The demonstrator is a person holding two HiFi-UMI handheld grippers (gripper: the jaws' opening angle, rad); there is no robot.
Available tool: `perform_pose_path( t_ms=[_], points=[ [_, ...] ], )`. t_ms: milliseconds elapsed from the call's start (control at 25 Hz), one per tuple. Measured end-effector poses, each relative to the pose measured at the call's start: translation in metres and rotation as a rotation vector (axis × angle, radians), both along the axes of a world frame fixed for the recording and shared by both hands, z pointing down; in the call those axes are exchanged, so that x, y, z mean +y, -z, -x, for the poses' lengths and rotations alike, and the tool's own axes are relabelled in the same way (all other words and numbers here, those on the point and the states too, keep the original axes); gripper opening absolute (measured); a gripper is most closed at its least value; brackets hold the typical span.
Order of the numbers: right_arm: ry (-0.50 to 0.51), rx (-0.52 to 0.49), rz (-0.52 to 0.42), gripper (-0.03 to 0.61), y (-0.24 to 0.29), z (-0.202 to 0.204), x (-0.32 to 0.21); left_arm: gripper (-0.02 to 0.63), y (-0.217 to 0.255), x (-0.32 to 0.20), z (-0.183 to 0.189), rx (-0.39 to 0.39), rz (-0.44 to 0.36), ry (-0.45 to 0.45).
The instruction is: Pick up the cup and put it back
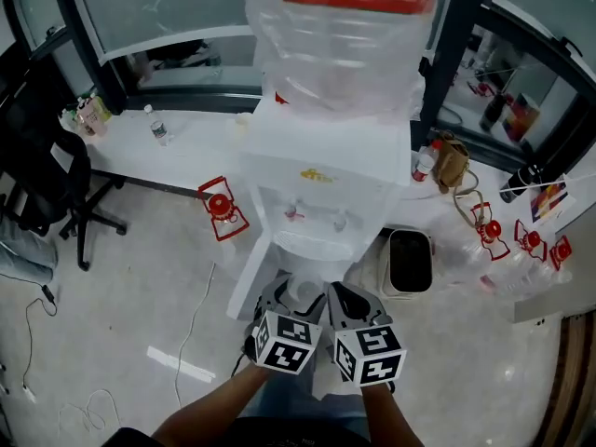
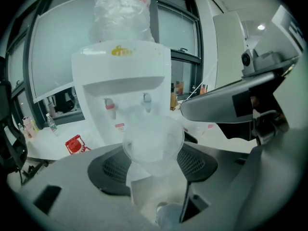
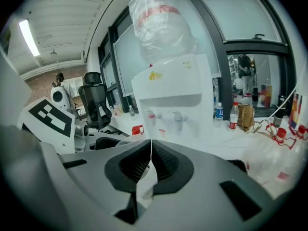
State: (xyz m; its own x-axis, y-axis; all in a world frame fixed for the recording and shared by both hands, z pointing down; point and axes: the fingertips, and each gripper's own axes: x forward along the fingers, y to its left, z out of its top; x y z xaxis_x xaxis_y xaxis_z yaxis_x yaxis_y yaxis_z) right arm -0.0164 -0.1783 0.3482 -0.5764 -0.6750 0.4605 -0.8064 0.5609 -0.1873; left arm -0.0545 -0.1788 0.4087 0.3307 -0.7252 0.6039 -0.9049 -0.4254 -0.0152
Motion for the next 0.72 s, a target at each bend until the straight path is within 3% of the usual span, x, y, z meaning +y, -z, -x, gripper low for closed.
perform_pose_path(
  t_ms=[320,720],
  points=[
    [0.012,-0.007,-0.012,0.021,-0.092,-0.001,-0.023,0.301,-0.099,-0.02,0.0,-0.031,0.003,-0.005],
    [0.003,-0.007,-0.069,0.021,-0.212,-0.011,-0.049,0.3,-0.205,-0.057,-0.005,-0.032,-0.066,-0.025]
  ],
)
